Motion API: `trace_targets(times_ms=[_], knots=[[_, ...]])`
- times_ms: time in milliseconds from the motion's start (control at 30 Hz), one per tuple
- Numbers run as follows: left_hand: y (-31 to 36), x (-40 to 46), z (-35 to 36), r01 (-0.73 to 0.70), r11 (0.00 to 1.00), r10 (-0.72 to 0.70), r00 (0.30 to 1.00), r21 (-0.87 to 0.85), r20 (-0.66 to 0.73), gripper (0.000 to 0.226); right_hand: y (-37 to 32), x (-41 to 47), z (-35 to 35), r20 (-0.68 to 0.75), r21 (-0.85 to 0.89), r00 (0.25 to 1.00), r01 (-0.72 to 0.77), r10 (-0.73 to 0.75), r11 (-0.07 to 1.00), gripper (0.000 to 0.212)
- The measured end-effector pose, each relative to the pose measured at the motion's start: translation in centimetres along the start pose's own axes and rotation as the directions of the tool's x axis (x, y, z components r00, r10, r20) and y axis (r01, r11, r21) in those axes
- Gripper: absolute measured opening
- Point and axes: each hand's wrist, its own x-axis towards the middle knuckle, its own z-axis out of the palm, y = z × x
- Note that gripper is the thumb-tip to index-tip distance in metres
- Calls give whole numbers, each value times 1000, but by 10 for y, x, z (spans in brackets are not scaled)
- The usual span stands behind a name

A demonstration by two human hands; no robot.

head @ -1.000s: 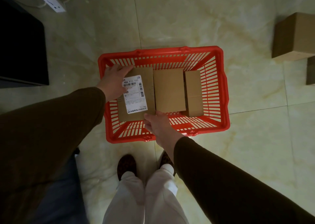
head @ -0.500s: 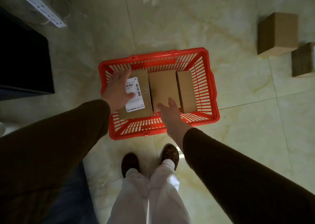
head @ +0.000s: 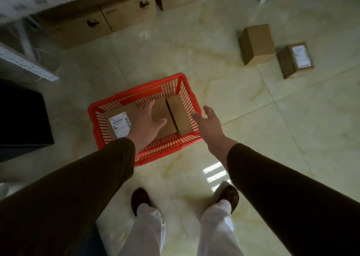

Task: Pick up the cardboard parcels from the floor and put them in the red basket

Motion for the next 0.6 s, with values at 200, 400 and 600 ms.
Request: trace_targets(times_ms=[200, 400, 600], knots=[[92, -8, 79, 26, 1000, -26, 999, 5, -23, 73, 17, 19, -126, -52, 1, 998, 29, -29, 1000, 66], [165, -8, 156, 89, 994, -88, 996, -62, 11, 71, 23, 39, -231, -93, -6, 995, 25, -25, 1000, 59], [214, 20, 192, 42, 999, -41, 998, -1, 50, 69, 12, 78, -290, -98, -19, 995, -20, 18, 1000, 52]])
